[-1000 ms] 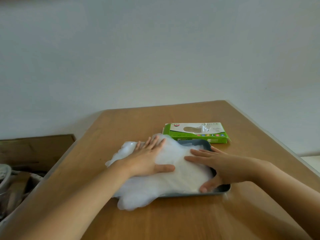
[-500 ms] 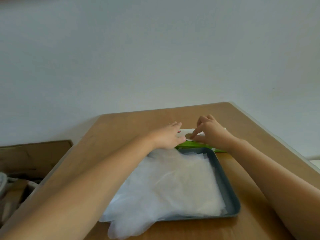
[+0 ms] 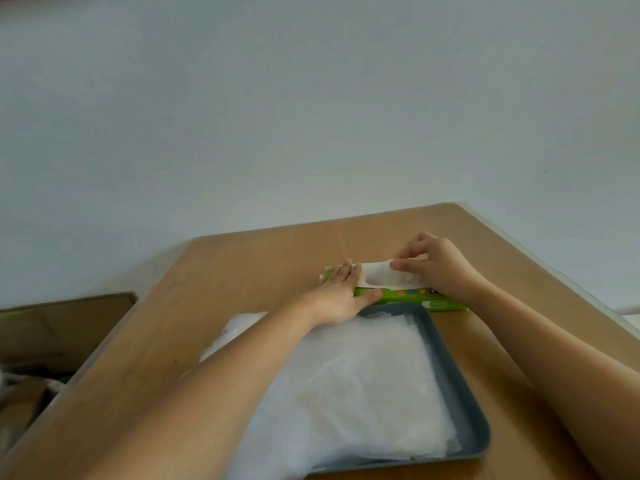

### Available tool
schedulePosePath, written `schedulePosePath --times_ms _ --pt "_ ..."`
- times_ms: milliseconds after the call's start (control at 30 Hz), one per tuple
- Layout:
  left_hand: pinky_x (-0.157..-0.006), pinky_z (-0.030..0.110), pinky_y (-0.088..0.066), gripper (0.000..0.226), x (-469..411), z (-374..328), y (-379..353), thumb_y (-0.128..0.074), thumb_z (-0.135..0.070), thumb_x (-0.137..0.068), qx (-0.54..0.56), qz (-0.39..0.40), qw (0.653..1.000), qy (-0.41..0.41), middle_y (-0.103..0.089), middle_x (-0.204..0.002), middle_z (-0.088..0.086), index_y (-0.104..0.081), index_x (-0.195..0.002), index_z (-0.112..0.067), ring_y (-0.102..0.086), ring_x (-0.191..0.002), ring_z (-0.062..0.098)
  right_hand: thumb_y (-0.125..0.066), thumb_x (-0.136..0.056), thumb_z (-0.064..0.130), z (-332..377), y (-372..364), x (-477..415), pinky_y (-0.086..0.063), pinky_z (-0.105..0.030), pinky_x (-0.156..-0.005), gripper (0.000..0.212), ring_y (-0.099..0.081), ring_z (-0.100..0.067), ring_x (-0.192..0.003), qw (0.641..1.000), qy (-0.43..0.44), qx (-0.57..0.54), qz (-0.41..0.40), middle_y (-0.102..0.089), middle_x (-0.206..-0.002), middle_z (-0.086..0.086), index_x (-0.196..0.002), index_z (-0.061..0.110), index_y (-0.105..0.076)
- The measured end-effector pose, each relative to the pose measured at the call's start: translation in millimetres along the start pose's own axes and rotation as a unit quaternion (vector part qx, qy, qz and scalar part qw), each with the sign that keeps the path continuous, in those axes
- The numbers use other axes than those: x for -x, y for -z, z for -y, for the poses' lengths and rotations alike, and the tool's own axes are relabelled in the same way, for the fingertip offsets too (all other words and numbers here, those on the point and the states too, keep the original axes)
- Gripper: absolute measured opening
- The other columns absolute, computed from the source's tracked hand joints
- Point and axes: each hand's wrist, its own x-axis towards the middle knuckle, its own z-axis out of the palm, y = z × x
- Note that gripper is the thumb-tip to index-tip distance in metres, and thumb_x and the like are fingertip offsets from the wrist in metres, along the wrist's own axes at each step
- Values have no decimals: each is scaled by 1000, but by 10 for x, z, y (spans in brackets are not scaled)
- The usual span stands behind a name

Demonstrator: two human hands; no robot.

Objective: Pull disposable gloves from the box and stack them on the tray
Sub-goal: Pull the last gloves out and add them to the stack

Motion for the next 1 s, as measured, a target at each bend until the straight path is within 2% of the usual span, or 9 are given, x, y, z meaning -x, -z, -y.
schedulePosePath --times_ms 200,367,500,567,633,700,800,933,1000 --pt "-119 37 6 73 7 -11 5 -25 -57 -99 2 -3 1000 -11 16 -160 2 5 -154 -18 13 -147 17 -75 -78 22 62 196 -5 -44 -26 -78 8 -60 -17 -82 982 -45 -175 -50 -66 -88 -5 -75 15 -72" --pt "-119 39 5 75 -37 -1 0 -26 -57 -98 13 -2 1000 -10 18 -160 0 7 -154 -19 13 -147 17 -72 -65 37 517 480 -22 -47 -18 -72 24 -59 -9 -70 920 24 -388 -51 -68 -72 4 -75 14 -72" --pt "-118 33 -7 70 -72 38 148 -38 -56 -97 93 -22 995 -23 -10 -161 -1 -21 -153 -18 -9 -148 16 -62 -87 23 846 602 60 -48 -22 -55 16 -59 -14 -59 937 35 -346 -27 -66 -70 -5 -81 10 -69" --pt "-115 33 -22 66 -60 24 290 -37 -60 -91 281 -61 957 -27 -45 -147 1 -46 -141 -18 -36 -139 18 -60 -93 18 886 576 89 -44 -17 -48 18 -56 -8 -50 962 20 -267 -59 -65 -59 3 -78 12 -70" --pt "-112 35 -29 68 -1 -48 405 -34 -69 -90 526 -71 846 -51 -62 -129 2 -52 -127 -16 -54 -125 19 -62 -91 18 856 504 57 -40 -15 -46 17 -50 -4 -47 972 8 -215 -94 -62 -56 6 -76 15 -70" --pt "-109 44 -38 84 45 -122 483 -32 -81 -76 642 -31 763 -63 -65 -121 10 -59 -115 -11 -61 -113 23 -66 -89 20 803 438 23 -39 -13 -46 17 -48 2 -46 979 16 -163 -121 -61 -53 13 -72 23 -69" --pt "-99 49 -48 84 139 -280 492 -41 -72 -70 667 20 739 -88 -67 -109 13 -59 -123 -9 -63 -107 27 -70 -85 19 740 384 12 -43 -11 -52 19 -53 7 -51 982 31 -132 -134 -65 -58 17 -69 29 -68" --pt "-79 34 -59 24 100 -385 474 -69 -21 -84 677 -63 728 -86 -71 -94 8 -66 -105 -10 -70 -85 19 -76 -80 23 714 379 38 -49 -17 -55 11 -61 -1 -58 982 16 -132 -131 -70 -66 9 -70 25 -70" --pt "-59 25 -57 10 39 -391 448 -69 -14 -85 674 -104 727 -83 -72 -82 4 -68 -94 -11 -70 -69 16 -75 -80 22 684 411 30 -49 -15 -56 11 -61 0 -58 981 9 -137 -140 -70 -65 9 -70 24 -71"
